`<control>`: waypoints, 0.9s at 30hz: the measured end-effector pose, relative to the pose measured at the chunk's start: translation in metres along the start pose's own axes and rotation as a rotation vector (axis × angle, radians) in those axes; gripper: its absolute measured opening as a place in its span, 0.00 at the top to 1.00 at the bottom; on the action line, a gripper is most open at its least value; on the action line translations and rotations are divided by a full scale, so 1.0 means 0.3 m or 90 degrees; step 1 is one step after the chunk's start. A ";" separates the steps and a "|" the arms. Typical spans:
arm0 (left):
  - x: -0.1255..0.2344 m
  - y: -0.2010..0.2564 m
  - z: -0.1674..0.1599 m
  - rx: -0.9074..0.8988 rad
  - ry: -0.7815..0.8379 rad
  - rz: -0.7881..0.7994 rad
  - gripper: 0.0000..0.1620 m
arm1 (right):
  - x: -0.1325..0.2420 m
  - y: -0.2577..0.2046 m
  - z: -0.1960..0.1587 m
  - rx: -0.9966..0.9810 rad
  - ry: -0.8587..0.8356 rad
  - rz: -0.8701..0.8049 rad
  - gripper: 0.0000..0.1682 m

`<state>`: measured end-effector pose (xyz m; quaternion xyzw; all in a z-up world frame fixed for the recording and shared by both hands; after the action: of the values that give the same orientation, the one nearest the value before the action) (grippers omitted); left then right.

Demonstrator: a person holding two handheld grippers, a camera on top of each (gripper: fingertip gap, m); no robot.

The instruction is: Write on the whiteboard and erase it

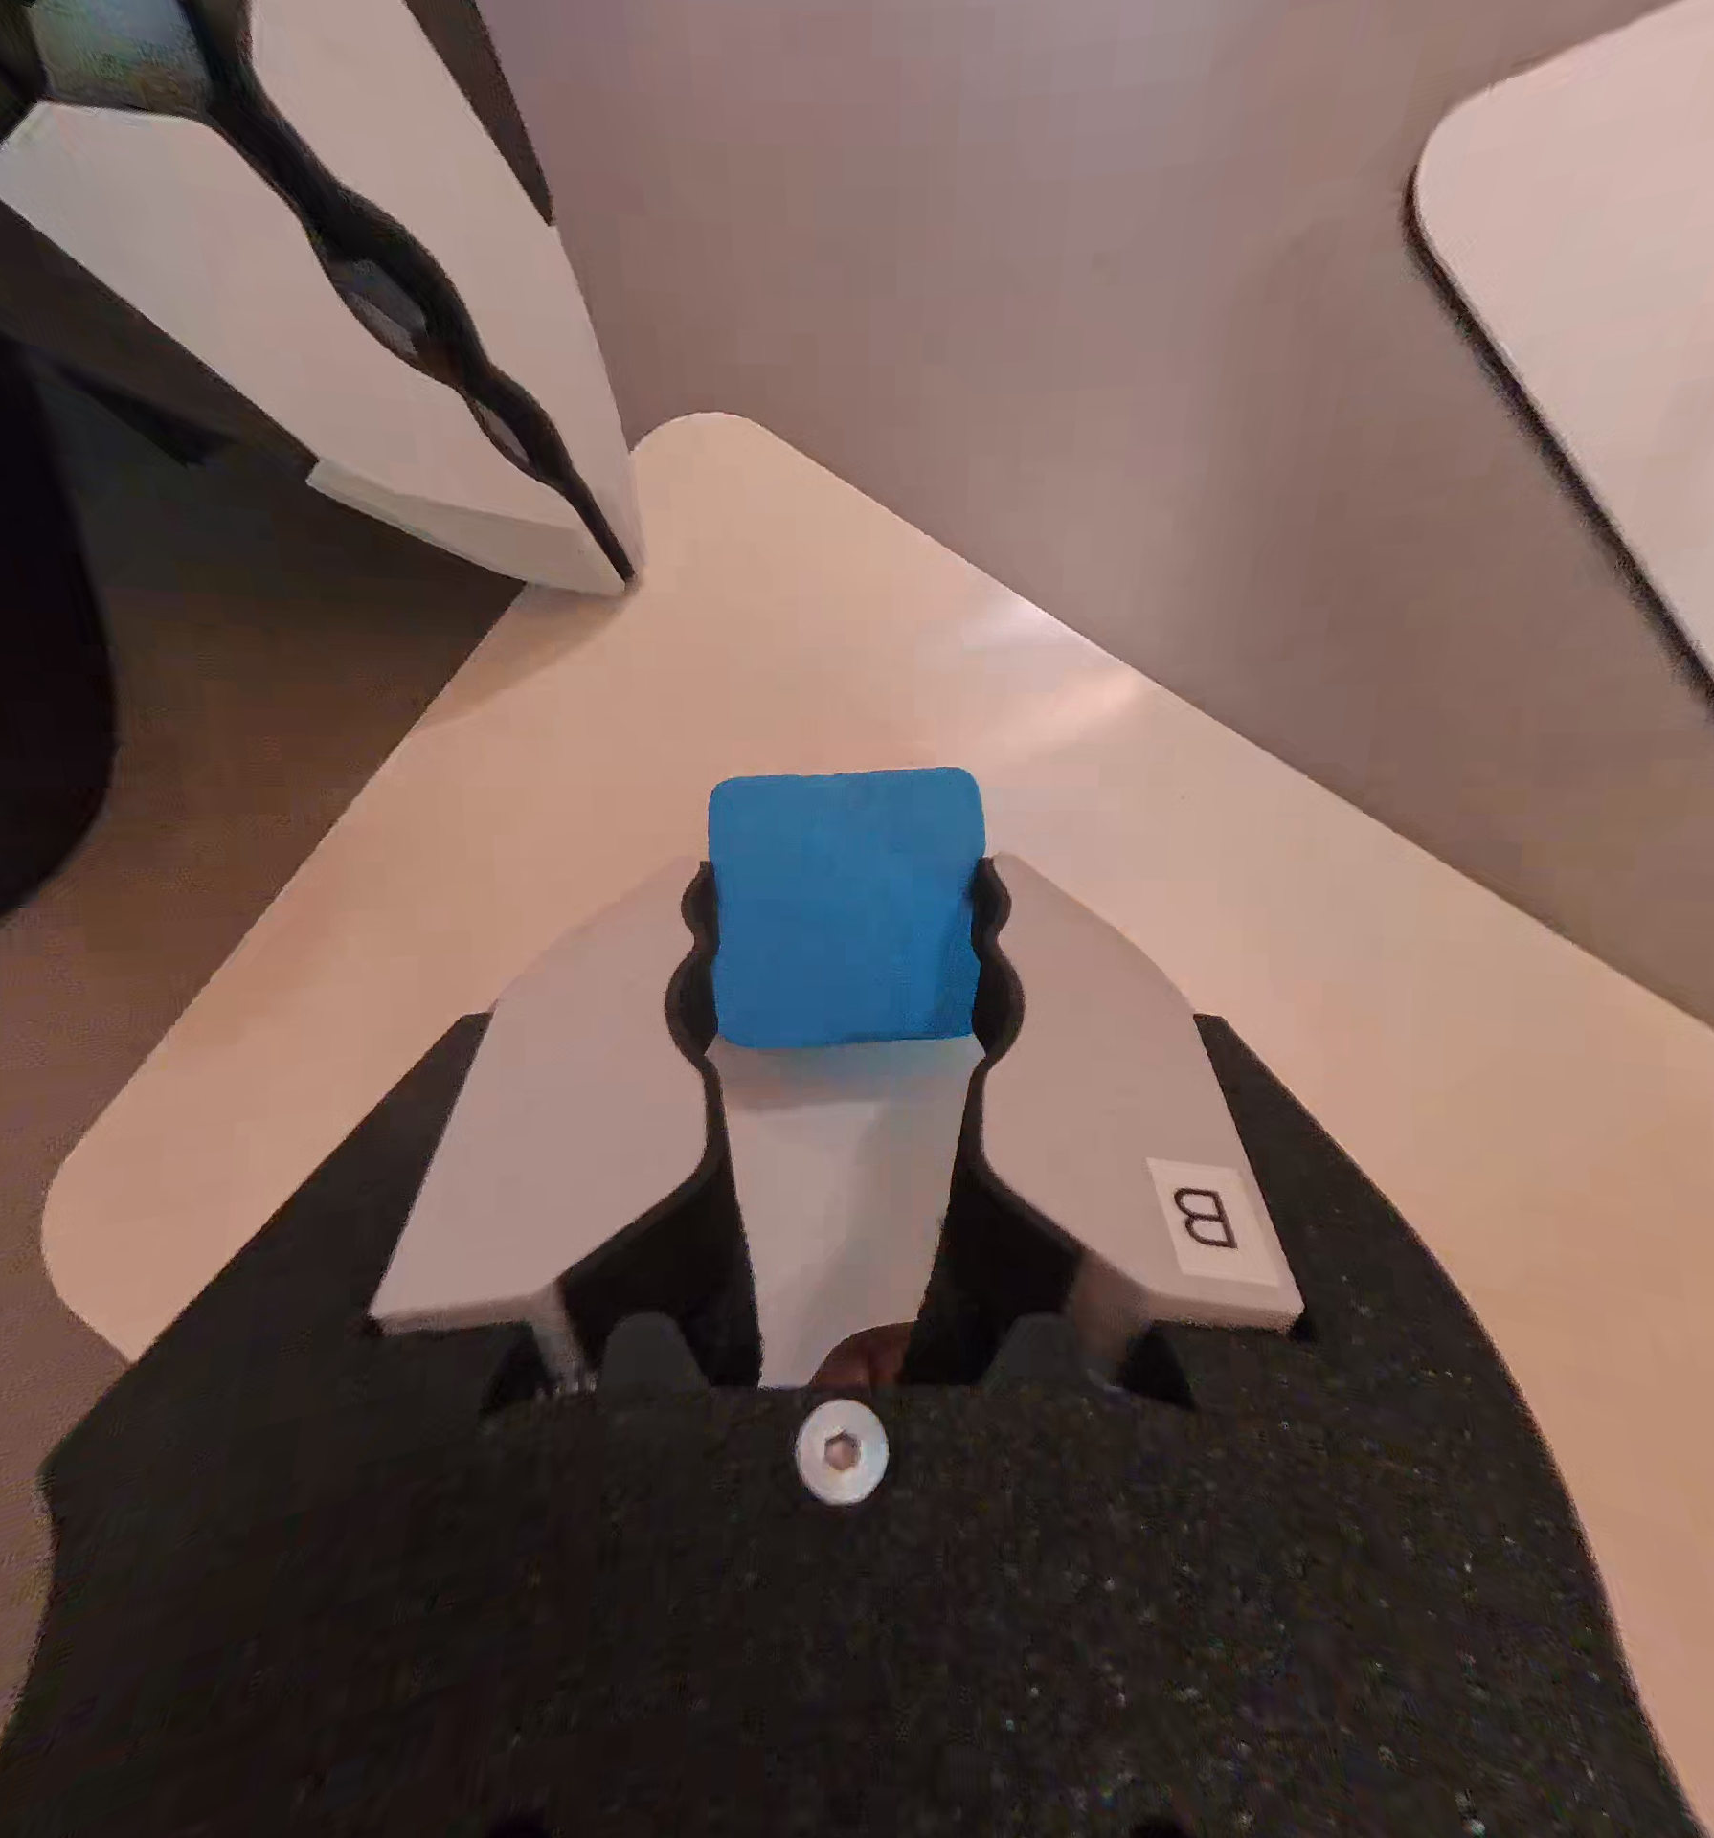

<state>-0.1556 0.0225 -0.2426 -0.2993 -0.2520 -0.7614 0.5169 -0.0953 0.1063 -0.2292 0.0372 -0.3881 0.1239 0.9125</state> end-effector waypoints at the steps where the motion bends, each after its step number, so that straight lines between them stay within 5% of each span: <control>1: 0.000 0.002 0.000 0.000 0.001 0.000 0.99 | -0.004 -0.003 0.005 0.019 -0.008 -0.005 0.70; 9: 0.006 -0.003 -0.006 -0.001 -0.003 0.003 0.99 | 0.221 0.574 -0.218 -0.227 -0.015 -0.262 0.71; 13: 0.005 -0.004 -0.007 0.001 -0.001 0.003 0.99 | 0.296 0.594 -0.223 -0.151 -0.065 -0.365 0.71; 15: 0.006 -0.004 -0.007 -0.002 0.000 0.005 0.99 | 0.378 0.520 -0.138 -0.175 0.048 -0.340 0.71; 19: 0.006 0.003 -0.007 -0.012 -0.008 0.010 0.99 | 0.751 0.439 -0.127 -0.184 0.132 -0.466 0.71; 23: 0.010 0.019 -0.012 -0.020 -0.017 -0.002 0.99 | 1.045 0.464 -0.419 -0.336 0.071 -0.587 0.70; 27: 0.005 0.016 -0.008 -0.045 -0.031 0.018 0.99 | 1.107 0.472 -0.735 -0.467 -0.037 -0.634 0.70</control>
<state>-0.1521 0.0182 -0.2428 -0.3392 -0.2335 -0.7550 0.5104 0.2444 0.3450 -0.1483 -0.0990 -0.3659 -0.4594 0.8033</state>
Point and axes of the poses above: each gripper's, where its closed fingertips meet, x back along the fingers, z out of its top, y = z × x across the jaws, the point moved 2 cm from there along x, back along the fingers, and after that the axes turned 3 degrees about y, right-handed, at the moved point
